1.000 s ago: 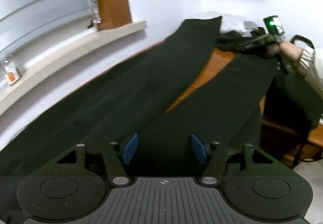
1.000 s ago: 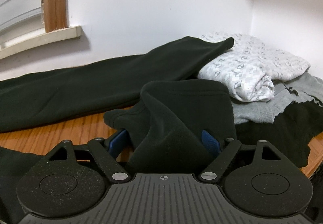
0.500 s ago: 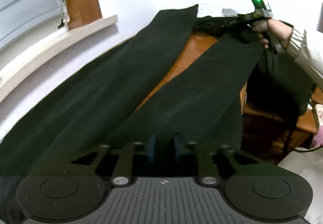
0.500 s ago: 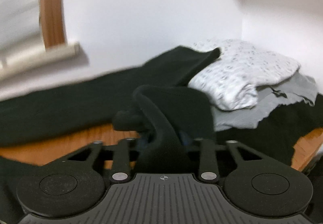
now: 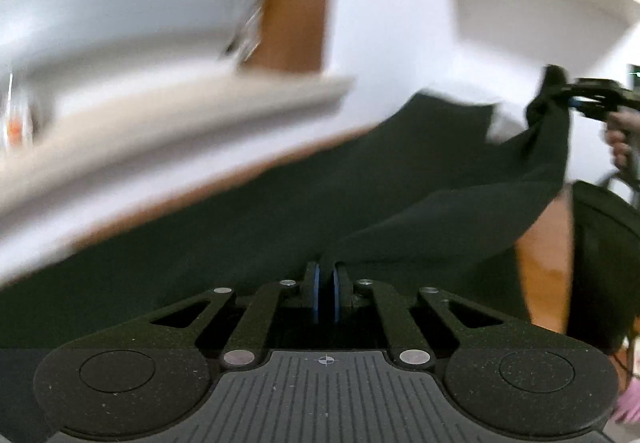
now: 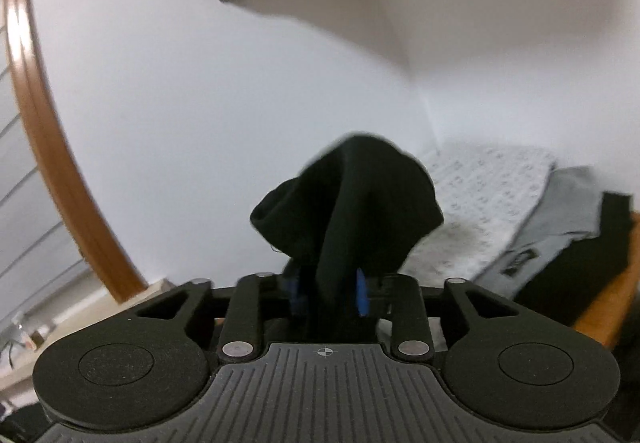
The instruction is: Fold clothes
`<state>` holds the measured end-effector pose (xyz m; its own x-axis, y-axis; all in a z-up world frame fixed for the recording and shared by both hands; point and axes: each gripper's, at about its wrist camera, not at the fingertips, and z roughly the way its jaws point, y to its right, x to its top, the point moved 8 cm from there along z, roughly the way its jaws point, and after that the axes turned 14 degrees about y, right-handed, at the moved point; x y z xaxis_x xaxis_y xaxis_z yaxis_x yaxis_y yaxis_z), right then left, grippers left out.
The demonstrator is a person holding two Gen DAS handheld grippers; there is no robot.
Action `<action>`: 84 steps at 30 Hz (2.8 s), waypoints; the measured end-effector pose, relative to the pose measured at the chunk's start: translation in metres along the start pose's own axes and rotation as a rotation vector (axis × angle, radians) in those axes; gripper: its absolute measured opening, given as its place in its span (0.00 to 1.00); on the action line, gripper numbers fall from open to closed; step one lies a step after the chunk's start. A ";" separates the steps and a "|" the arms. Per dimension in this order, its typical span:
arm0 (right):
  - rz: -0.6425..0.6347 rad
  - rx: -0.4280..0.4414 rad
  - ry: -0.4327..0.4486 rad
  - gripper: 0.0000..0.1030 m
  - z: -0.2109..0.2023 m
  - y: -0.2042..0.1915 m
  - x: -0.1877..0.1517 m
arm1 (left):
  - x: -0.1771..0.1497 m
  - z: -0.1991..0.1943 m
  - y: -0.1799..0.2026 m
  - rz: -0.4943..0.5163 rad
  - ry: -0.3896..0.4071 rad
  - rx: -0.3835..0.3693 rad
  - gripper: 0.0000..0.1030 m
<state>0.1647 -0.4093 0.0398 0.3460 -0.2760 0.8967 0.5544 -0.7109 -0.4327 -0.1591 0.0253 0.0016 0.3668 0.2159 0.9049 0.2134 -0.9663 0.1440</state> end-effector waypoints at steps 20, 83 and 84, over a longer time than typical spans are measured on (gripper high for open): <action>-0.160 -0.051 -0.157 0.40 0.037 0.011 -0.062 | -0.010 0.003 0.018 0.167 0.015 0.028 0.40; 0.179 -0.011 0.114 0.04 -0.087 0.106 -0.024 | -0.006 -0.010 0.060 0.144 0.080 -0.123 0.10; 0.172 -0.004 0.132 0.04 -0.091 0.100 -0.011 | -0.003 -0.011 0.061 0.137 0.084 -0.130 0.09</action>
<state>0.1478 -0.5360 -0.0051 0.3332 -0.4758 0.8140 0.4925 -0.6484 -0.5805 -0.1575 -0.0357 0.0121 0.3060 0.0737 0.9492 0.0461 -0.9970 0.0625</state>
